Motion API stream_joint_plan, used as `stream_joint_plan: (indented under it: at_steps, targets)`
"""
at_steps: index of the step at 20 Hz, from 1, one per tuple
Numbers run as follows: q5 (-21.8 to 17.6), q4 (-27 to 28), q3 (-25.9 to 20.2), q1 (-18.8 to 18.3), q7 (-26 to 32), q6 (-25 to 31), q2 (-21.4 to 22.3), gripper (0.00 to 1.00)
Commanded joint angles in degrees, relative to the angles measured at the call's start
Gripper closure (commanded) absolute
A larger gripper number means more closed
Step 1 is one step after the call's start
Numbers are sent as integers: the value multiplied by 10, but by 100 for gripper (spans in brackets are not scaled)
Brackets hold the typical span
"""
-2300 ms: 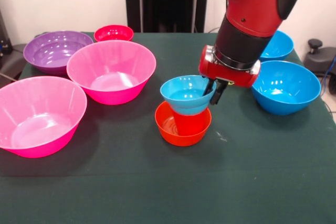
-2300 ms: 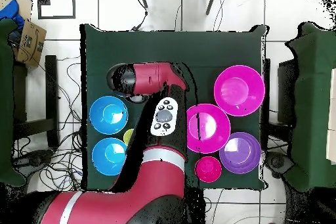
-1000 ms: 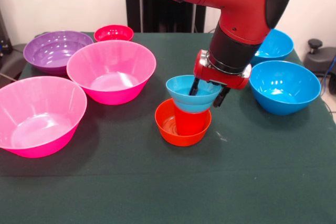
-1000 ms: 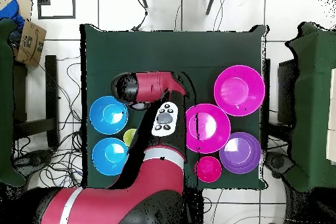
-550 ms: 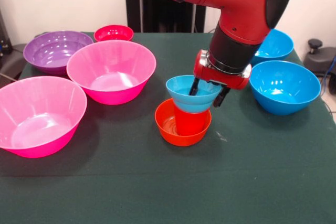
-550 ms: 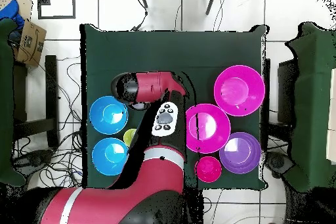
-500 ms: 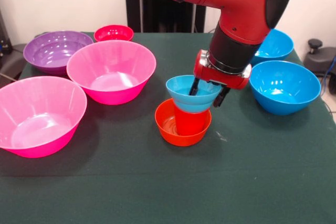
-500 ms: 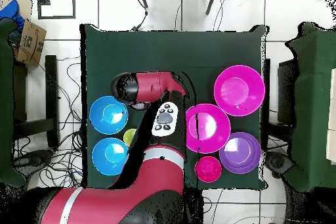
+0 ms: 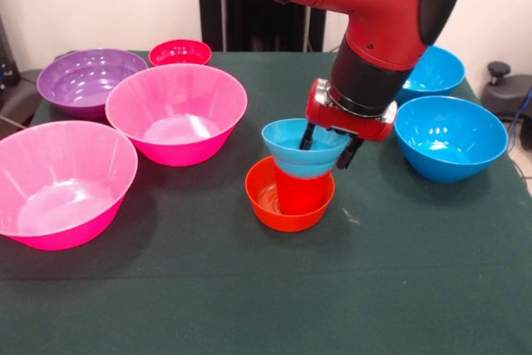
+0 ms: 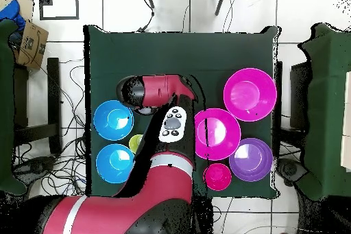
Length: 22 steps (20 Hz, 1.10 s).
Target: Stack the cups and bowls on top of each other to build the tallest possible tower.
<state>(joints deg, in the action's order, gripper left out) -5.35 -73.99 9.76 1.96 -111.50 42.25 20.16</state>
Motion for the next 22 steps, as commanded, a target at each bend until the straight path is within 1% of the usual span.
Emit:
stream_joint_plan:
  at_steps: [1,6,17,22]
  targets:
    - [-4,-1,-64,-10,6,46,-12,0]
    - [-2,-7,-68,-13,4,29,-8,0]
    - [2,5,-74,-16,7,45,7,0]
    - [5,6,-80,-18,9,42,9,0]
